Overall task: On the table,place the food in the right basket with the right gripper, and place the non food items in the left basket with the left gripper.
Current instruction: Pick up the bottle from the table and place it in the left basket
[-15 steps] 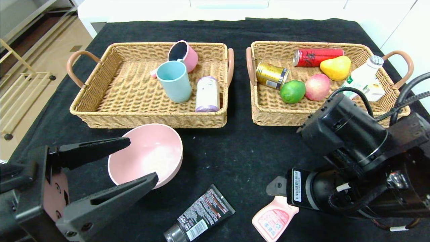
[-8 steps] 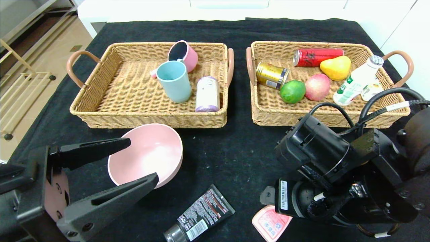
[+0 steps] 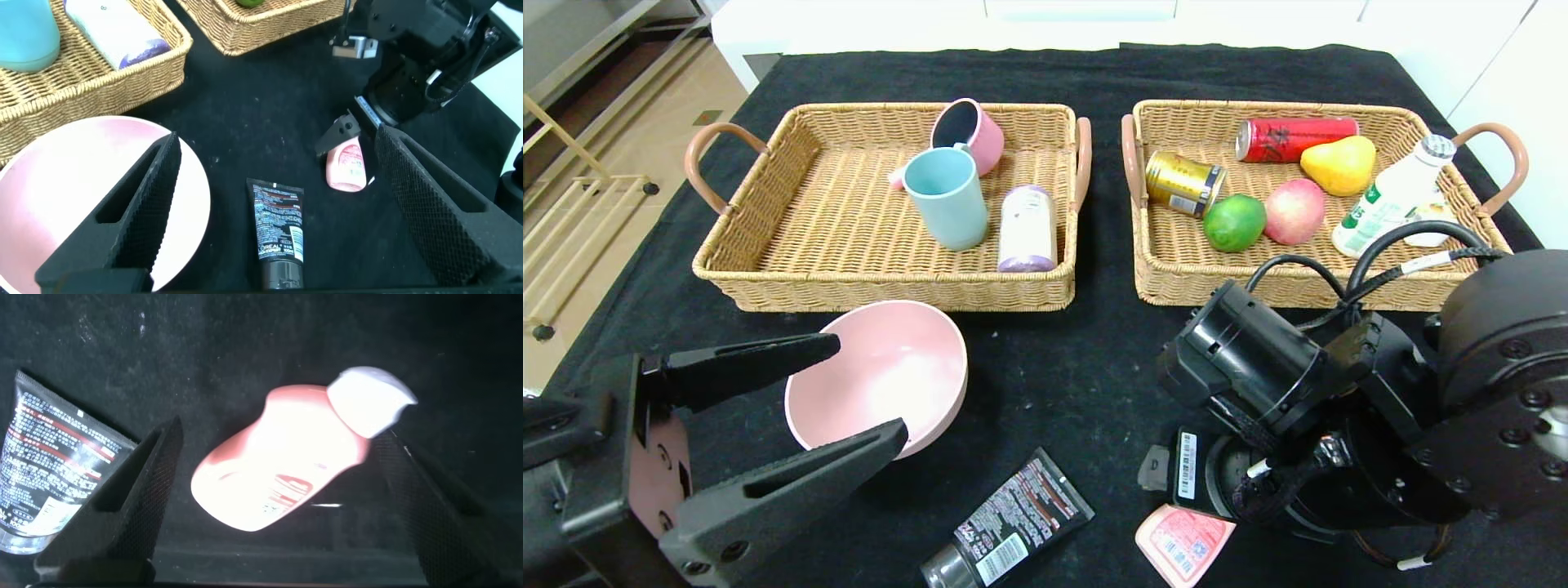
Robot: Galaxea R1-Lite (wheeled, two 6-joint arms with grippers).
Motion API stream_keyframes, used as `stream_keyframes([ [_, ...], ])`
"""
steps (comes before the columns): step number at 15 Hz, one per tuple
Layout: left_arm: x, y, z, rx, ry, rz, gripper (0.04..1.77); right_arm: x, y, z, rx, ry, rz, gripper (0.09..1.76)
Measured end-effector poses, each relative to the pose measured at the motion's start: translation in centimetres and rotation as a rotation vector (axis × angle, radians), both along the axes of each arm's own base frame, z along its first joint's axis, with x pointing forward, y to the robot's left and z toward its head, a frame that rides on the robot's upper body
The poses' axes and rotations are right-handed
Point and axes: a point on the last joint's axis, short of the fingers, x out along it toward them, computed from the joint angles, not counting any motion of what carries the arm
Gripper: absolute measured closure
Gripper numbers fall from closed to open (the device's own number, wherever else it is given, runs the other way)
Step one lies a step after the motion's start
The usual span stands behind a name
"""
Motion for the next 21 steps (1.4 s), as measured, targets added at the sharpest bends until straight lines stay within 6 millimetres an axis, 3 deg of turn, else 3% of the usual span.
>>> stream_keyframes([
  [10,0.0,0.0,0.0,-0.001,-0.002,0.0,0.09,0.4,0.6,-0.8,-0.012,0.016,-0.011,0.14],
  [15,-0.1,0.0,0.1,-0.003,-0.005,0.0,0.09,0.6,0.8,-1.0,-0.016,0.021,-0.014,0.85],
  [17,-0.1,0.1,0.1,-0.004,-0.007,0.0,0.09,0.6,0.8,-1.1,-0.017,0.021,-0.014,0.94],
  [21,-0.1,0.1,0.1,-0.004,-0.007,0.0,0.09,0.6,0.9,-1.1,-0.018,0.022,-0.013,0.97],
])
